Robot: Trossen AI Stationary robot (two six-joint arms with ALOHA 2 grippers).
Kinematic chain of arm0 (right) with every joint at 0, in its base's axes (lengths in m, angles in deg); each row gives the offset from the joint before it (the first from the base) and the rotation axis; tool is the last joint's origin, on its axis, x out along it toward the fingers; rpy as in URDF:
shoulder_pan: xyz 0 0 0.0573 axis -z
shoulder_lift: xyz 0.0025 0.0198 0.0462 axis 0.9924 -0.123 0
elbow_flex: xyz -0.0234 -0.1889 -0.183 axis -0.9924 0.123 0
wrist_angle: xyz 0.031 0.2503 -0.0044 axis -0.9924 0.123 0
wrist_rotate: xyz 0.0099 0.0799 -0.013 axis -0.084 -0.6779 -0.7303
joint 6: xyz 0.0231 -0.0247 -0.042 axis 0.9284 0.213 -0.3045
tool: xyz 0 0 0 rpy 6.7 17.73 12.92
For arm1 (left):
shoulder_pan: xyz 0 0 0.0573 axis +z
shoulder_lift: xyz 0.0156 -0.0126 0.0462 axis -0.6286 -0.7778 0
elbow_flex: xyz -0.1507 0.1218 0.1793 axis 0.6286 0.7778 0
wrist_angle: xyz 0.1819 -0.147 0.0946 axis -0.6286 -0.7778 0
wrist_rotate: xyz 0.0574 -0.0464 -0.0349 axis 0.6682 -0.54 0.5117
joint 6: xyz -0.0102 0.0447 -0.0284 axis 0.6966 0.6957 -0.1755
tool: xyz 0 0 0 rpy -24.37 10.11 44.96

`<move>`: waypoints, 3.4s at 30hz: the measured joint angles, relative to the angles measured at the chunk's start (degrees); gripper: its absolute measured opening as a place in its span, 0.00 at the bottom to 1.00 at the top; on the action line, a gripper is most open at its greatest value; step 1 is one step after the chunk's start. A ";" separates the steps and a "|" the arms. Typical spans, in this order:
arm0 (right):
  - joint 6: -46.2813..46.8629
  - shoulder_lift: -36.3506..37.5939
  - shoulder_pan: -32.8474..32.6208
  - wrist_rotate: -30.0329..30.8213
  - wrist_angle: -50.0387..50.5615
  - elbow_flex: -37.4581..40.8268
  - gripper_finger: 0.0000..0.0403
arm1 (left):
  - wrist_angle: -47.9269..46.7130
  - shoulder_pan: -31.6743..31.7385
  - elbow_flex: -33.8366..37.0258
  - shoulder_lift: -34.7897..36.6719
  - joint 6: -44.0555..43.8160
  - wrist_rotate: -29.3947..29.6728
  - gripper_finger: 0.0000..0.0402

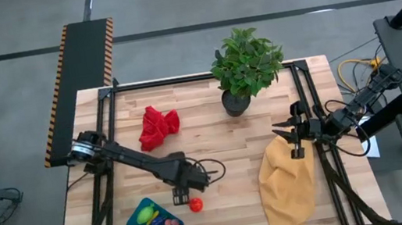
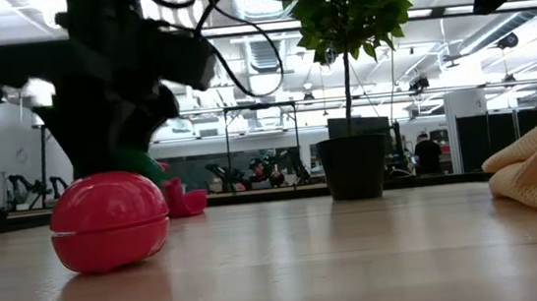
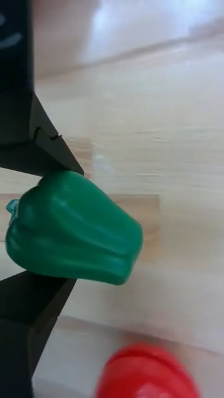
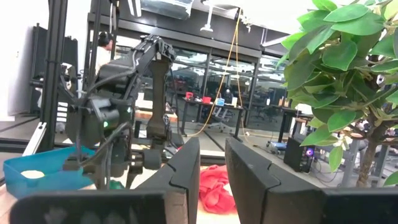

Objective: Pick and placing Produce into tupperware
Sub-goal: Put the green pepper into the blue bin, then put the red tomato into the blue bin

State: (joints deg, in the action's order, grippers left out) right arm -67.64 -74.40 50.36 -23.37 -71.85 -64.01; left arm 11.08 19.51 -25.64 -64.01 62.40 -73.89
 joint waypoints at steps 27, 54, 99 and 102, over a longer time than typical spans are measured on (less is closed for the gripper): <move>-5.04 0.01 -0.01 -0.01 -5.84 -0.02 0.17 | -24.39 -15.03 -15.74 0.11 -33.33 -9.79 0.50; 5.82 0.07 0.00 -0.04 -6.62 -0.02 0.17 | -18.95 -26.84 -15.15 -1.40 -46.89 -17.11 0.50; 4.42 -0.04 0.00 -0.07 -6.34 0.00 0.17 | -16.29 -16.76 -12.11 0.04 -25.51 -13.72 0.71; 4.35 -0.04 0.00 -0.04 -6.32 -0.02 0.17 | -16.28 -15.16 -12.14 0.04 -21.44 -13.76 0.71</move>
State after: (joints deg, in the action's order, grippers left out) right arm -63.29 -74.44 50.36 -23.41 -78.17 -64.03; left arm -5.20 4.35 -37.78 -63.96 40.96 -87.65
